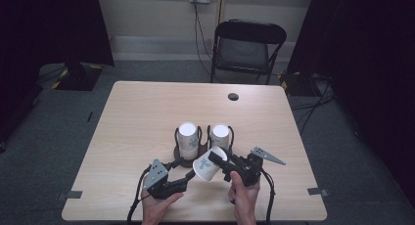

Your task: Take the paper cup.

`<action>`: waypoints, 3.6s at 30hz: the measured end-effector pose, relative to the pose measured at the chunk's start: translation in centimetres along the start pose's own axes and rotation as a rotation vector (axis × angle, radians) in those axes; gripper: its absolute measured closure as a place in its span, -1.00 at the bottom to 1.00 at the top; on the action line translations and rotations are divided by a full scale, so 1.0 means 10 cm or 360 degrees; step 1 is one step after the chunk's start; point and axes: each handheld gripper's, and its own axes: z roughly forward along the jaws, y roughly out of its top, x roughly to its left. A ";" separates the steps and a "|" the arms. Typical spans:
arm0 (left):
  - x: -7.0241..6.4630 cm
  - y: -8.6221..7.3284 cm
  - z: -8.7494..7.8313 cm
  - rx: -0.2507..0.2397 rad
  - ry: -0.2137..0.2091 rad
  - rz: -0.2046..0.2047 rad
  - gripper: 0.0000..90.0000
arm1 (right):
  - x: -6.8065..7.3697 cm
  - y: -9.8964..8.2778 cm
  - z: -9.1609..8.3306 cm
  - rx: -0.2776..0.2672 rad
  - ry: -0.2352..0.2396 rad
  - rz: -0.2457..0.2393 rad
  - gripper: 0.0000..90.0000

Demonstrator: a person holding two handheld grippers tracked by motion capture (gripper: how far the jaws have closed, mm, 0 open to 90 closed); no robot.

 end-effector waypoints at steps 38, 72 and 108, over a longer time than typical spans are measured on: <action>-0.18 -0.07 0.05 -0.0091 -0.0020 0.0167 0.80 | -0.02 -0.12 0.16 0.0174 0.0125 0.0238 -0.24; -0.07 -0.03 -0.01 0.0073 -0.0239 0.0029 0.91 | -0.05 -0.09 0.02 0.0162 0.0052 0.0011 -0.35; 0.20 0.26 0.01 0.0421 -0.0356 0.0195 0.90 | 0.10 0.01 -0.07 0.0298 -0.0045 -0.0537 -0.43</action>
